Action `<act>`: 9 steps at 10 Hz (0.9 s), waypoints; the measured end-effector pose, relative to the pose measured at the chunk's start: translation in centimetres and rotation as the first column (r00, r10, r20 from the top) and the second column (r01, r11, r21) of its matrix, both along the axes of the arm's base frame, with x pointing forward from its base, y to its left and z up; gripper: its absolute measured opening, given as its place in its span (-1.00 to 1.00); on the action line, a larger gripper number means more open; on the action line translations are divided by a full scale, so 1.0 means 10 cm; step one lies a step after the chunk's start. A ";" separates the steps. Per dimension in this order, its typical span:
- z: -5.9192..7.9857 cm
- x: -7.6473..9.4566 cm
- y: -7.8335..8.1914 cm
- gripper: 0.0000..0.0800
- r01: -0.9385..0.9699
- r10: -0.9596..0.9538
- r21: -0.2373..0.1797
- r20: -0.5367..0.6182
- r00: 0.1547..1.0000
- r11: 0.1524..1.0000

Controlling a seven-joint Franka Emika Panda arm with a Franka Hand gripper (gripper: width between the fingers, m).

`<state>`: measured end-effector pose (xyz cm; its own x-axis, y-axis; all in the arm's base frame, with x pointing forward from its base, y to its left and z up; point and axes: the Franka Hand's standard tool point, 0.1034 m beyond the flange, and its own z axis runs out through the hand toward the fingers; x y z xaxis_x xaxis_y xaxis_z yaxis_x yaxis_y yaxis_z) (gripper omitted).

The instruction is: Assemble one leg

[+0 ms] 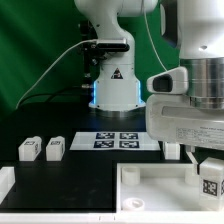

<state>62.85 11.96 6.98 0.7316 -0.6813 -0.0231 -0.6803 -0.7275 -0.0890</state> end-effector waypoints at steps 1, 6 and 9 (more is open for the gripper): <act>-0.01 0.00 0.01 -0.26 0.154 -0.154 0.023 -0.024 0.988 0.988; -0.03 0.04 0.07 -0.26 0.759 -0.749 0.027 -0.139 0.648 0.651; -0.03 0.06 0.08 -0.26 0.916 -0.903 0.007 -0.165 0.397 0.402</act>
Offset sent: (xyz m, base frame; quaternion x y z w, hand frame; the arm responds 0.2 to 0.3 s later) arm 0.0260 -0.0049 -0.0032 -0.0358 0.0251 0.3961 0.9172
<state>63.47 12.76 6.71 -0.3345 -0.9306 -0.1485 -0.9419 0.3354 0.0197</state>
